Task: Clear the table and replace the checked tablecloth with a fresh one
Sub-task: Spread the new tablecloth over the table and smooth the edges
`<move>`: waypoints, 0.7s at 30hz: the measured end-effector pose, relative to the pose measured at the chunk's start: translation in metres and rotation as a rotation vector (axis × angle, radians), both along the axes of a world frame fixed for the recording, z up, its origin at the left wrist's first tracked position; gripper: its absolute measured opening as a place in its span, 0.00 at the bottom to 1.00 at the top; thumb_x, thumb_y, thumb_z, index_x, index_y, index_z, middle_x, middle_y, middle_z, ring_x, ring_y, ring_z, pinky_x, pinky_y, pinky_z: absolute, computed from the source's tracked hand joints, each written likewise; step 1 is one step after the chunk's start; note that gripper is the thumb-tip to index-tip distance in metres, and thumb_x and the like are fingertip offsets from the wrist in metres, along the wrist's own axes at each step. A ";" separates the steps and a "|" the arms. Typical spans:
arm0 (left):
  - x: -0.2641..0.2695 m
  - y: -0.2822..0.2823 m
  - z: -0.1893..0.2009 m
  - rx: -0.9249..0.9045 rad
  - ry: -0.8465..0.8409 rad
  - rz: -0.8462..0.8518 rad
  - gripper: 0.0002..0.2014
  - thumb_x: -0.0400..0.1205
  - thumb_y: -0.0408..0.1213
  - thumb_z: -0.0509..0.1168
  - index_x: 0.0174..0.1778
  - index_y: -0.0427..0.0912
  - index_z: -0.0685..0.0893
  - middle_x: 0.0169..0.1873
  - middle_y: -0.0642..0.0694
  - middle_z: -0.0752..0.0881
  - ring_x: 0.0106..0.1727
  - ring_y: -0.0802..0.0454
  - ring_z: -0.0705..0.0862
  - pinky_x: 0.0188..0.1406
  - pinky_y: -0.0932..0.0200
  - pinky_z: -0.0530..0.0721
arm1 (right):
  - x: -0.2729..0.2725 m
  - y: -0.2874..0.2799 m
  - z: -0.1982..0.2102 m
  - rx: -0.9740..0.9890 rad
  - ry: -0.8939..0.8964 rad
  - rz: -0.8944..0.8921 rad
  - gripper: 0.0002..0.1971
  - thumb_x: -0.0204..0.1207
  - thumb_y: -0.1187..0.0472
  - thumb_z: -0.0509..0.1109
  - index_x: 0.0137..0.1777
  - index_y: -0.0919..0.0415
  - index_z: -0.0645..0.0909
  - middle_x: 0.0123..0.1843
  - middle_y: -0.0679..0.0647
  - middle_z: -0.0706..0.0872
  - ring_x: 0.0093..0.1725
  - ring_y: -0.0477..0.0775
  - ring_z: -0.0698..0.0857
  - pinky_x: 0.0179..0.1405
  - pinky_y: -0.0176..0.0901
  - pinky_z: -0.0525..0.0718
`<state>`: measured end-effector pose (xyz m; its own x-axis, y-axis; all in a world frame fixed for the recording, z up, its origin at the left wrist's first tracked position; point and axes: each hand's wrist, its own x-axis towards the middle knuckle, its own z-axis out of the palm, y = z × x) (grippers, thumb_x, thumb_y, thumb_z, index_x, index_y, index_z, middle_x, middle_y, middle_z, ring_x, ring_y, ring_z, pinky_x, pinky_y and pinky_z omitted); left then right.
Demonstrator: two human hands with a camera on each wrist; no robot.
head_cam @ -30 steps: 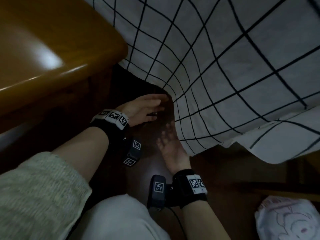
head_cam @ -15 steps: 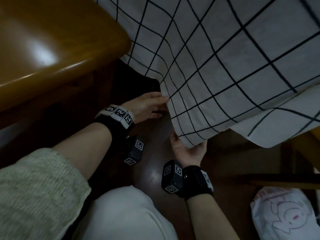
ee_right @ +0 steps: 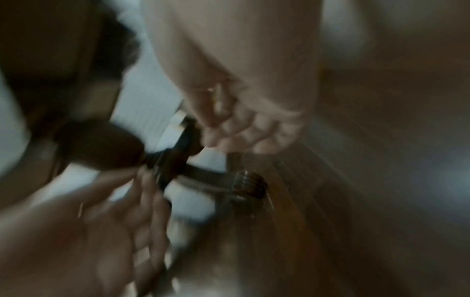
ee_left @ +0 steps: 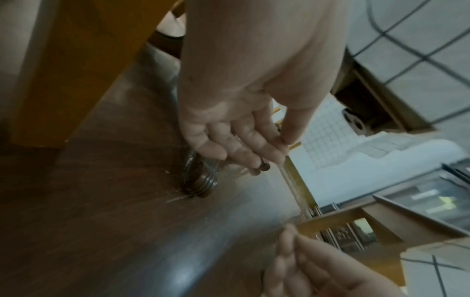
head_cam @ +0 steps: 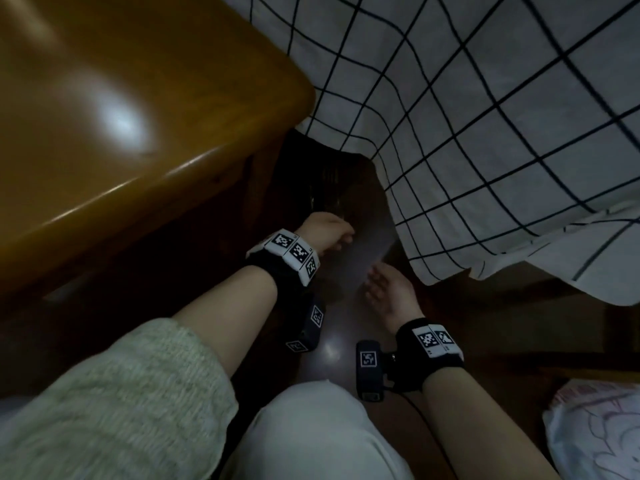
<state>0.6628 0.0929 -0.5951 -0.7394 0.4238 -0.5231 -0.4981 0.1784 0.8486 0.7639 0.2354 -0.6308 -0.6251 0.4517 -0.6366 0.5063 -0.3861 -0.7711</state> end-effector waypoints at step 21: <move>-0.027 -0.016 0.042 0.876 -0.340 0.395 0.35 0.61 0.50 0.82 0.63 0.46 0.78 0.67 0.46 0.78 0.63 0.48 0.78 0.53 0.52 0.79 | -0.007 -0.004 0.021 -0.271 0.432 0.357 0.40 0.43 0.41 0.89 0.61 0.40 0.86 0.58 0.36 0.88 0.51 0.41 0.88 0.45 0.37 0.87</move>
